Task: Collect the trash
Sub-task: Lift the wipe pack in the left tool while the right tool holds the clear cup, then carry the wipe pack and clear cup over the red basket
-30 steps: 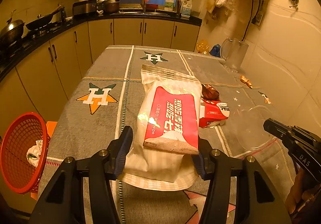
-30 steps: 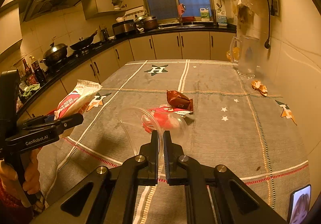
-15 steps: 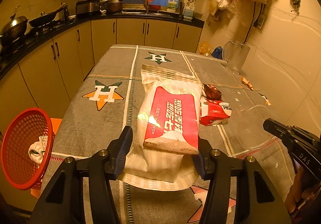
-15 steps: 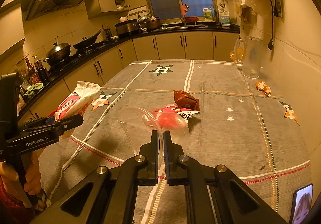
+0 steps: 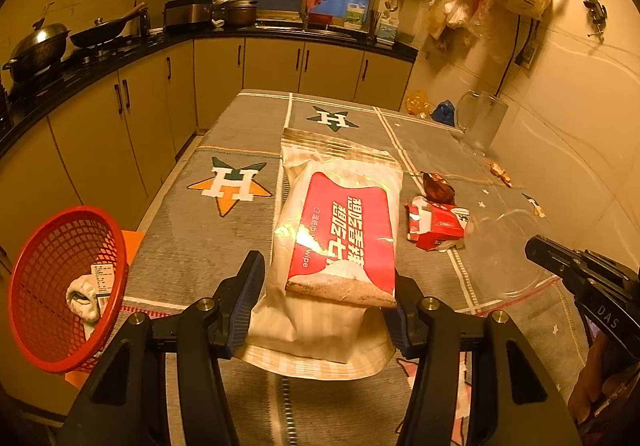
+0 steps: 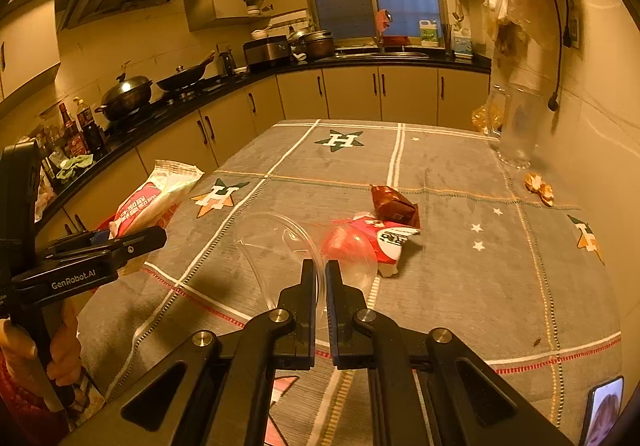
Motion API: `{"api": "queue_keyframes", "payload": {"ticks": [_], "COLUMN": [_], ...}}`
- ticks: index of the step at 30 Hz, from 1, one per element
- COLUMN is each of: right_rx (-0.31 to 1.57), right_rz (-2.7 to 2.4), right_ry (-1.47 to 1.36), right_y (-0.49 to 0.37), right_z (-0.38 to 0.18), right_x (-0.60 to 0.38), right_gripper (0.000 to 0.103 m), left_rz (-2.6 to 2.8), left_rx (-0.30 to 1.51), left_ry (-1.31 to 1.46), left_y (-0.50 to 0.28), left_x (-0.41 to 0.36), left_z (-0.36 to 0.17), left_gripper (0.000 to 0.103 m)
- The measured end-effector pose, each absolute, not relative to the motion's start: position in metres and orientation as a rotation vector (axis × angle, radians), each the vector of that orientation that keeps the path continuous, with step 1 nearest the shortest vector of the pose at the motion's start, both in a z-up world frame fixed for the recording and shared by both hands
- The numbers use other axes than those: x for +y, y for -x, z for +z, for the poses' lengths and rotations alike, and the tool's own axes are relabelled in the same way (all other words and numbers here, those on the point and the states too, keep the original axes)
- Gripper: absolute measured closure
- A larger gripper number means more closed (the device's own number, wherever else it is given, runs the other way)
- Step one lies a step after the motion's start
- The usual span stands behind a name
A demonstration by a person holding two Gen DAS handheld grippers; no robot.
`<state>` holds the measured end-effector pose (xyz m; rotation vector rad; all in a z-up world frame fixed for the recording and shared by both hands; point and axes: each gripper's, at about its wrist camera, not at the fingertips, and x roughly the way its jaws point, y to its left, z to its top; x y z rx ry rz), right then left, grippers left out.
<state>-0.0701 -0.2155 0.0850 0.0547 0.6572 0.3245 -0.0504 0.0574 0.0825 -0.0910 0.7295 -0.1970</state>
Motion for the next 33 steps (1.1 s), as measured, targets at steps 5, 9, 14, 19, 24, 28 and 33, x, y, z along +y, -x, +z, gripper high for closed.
{"api": "queue_keyframes", "payload": {"ticks": [5, 9, 14, 19, 24, 28, 33], "right_rx": [0.658, 0.663, 0.671, 0.669, 0.678, 0.700, 0.746], "right_rz": [0.346, 0.387, 0.457, 0.558, 0.650, 0.729, 0.819], "right_ry": [-0.042, -0.052, -0.059, -0.046, -0.013, -0.006, -0.018], "right_y": [0.068, 0.062, 0.054, 0.044, 0.035, 0.024, 0.008], "right_z": [0.087, 0.092, 0.099, 0.108, 0.111, 0.109, 0.103], "right_x": [-0.204, -0.197, -0.178, -0.140, -0.091, -0.048, 0.004], "right_gripper": [0.097, 0.097, 0.097, 0.097, 0.097, 0.097, 0.097], "left_rz": [-0.174, -0.147, -0.093, -0.016, 0.078, 0.154, 0.240], "left_rx": [0.722, 0.713, 0.691, 0.669, 0.669, 0.686, 0.715], "left_ry": [0.107, 0.119, 0.143, 0.165, 0.185, 0.196, 0.206], "left_y": [0.053, 0.056, 0.061, 0.065, 0.068, 0.069, 0.068], "left_x": [0.071, 0.085, 0.117, 0.157, 0.200, 0.231, 0.264], "left_z": [0.083, 0.085, 0.090, 0.095, 0.090, 0.078, 0.058], "left_gripper": [0.049, 0.049, 0.049, 0.049, 0.048, 0.048, 0.048]}}
